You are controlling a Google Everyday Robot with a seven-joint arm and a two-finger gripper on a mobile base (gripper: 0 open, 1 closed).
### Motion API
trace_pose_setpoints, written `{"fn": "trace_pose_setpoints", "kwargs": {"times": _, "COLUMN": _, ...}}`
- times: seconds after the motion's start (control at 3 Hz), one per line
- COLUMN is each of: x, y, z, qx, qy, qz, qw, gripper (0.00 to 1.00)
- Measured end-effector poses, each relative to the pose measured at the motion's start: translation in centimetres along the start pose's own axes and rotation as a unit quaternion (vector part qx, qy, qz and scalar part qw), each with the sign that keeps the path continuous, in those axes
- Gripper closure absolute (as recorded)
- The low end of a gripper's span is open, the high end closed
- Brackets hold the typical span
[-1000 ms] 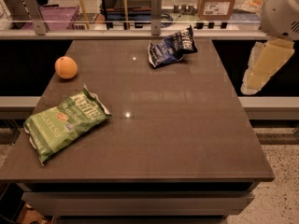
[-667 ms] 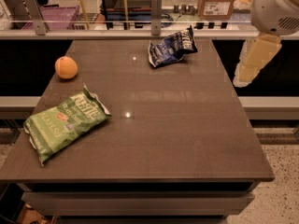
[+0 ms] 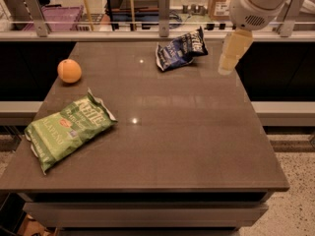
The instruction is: Move blue chip bag near green jalapeno chip bag
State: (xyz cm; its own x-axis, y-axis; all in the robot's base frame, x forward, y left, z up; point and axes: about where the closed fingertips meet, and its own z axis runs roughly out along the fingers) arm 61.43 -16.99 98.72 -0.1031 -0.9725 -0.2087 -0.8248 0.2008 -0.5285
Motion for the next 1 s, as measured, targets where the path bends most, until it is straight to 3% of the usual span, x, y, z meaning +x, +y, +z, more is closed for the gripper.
{"fn": "trace_pose_setpoints", "kwargs": {"times": 0.33, "x": 0.0, "y": 0.0, "z": 0.0, "qx": 0.000, "qy": 0.000, "qz": 0.000, "qw": 1.0000, "gripper": 0.00}}
{"fn": "trace_pose_setpoints", "kwargs": {"times": 1.0, "x": -0.1, "y": -3.7, "z": 1.9, "qx": -0.006, "qy": -0.021, "qz": -0.003, "qw": 0.9997, "gripper": 0.00}}
